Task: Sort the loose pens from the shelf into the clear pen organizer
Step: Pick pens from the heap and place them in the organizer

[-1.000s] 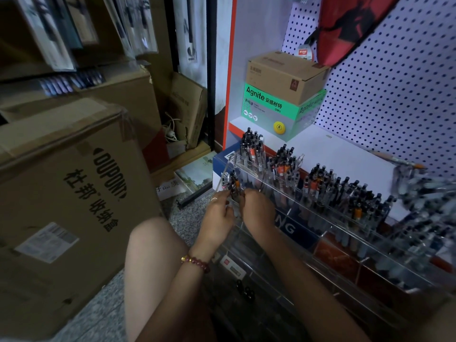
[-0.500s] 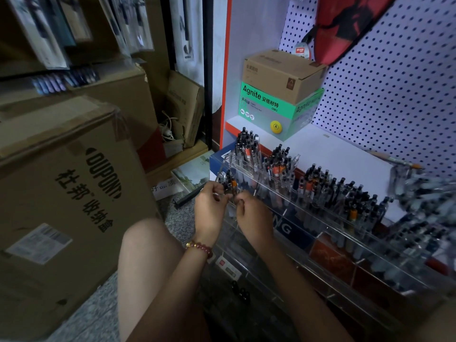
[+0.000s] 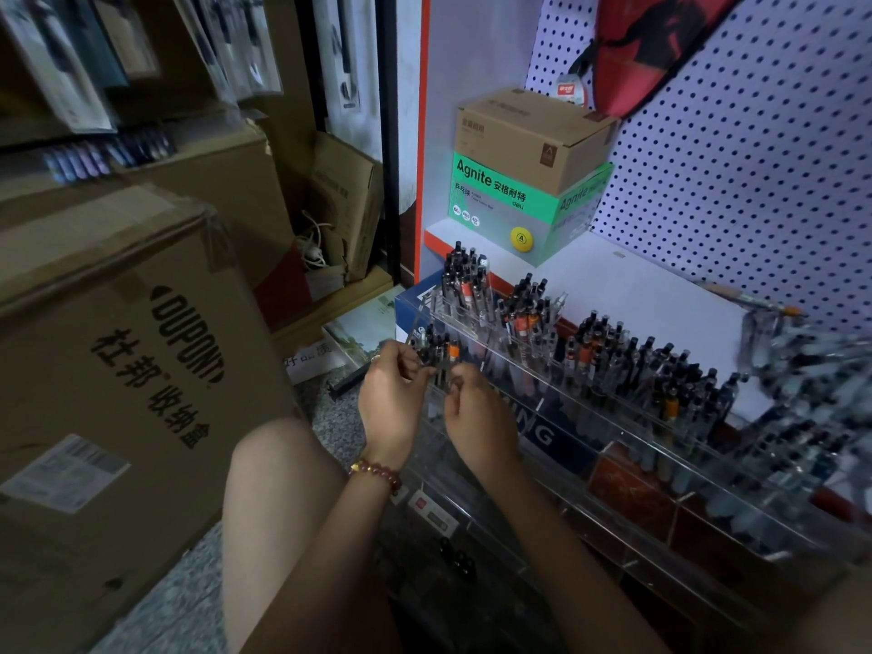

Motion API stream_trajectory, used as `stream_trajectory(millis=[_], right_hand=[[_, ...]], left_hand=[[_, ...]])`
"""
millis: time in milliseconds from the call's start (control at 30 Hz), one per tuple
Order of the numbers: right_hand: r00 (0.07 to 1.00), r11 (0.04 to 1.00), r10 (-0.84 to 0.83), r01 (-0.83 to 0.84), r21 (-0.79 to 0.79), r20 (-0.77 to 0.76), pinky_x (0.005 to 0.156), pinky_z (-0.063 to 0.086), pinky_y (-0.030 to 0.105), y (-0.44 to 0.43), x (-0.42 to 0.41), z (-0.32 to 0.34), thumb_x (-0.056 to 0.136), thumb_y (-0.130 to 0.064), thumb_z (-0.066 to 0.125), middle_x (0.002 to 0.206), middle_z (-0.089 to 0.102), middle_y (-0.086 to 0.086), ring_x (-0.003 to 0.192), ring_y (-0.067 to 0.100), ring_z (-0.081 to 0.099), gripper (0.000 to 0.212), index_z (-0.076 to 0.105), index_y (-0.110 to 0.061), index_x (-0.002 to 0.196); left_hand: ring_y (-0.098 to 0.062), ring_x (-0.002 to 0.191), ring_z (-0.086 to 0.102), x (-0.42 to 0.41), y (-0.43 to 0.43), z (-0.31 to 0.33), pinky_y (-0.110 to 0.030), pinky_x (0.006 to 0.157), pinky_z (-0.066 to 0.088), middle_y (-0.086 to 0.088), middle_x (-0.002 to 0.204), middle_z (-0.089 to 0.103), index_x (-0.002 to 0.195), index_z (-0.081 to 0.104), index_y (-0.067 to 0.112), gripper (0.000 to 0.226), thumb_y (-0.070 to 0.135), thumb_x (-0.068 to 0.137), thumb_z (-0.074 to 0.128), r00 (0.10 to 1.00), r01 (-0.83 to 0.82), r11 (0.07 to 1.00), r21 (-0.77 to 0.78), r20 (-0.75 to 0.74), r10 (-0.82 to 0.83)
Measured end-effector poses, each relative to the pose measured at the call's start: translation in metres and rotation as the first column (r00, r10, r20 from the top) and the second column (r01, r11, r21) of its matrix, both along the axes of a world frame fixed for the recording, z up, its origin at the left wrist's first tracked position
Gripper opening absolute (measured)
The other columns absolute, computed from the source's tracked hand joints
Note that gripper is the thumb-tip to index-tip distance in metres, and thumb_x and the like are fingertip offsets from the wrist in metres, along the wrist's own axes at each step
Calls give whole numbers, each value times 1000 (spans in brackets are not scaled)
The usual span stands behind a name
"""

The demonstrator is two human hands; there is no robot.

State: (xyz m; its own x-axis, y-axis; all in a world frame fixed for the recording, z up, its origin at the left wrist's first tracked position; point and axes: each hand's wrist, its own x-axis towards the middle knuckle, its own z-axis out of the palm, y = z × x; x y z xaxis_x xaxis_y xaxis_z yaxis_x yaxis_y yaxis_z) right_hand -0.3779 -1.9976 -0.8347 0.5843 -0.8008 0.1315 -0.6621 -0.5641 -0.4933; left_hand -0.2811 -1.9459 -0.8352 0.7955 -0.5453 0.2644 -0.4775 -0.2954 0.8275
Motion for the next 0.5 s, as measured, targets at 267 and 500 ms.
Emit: stream_trajectory(millis=[267, 500], right_hand=[[999, 1000, -26, 26, 4, -19, 81, 53, 28, 4, 9, 1, 97, -13, 45, 129, 57, 6, 102, 16, 62, 51, 30, -11, 147], [994, 997, 69, -72, -33, -86, 79, 46, 26, 0, 7, 7, 97, -13, 44, 123, 60, 7, 103, 19, 60, 55, 26, -12, 149]], left_hand=[[-12, 69, 60, -4, 5, -2, -31, 59, 51, 9, 73, 59, 87, 56, 16, 26, 18, 76, 80, 1000, -10, 1000, -17, -5, 10], [-10, 65, 56, -1, 5, -2, -33, 57, 49, 10, 69, 54, 81, 50, 17, 29, 19, 76, 79, 1000, -1, 1000, 1, -23, 1]])
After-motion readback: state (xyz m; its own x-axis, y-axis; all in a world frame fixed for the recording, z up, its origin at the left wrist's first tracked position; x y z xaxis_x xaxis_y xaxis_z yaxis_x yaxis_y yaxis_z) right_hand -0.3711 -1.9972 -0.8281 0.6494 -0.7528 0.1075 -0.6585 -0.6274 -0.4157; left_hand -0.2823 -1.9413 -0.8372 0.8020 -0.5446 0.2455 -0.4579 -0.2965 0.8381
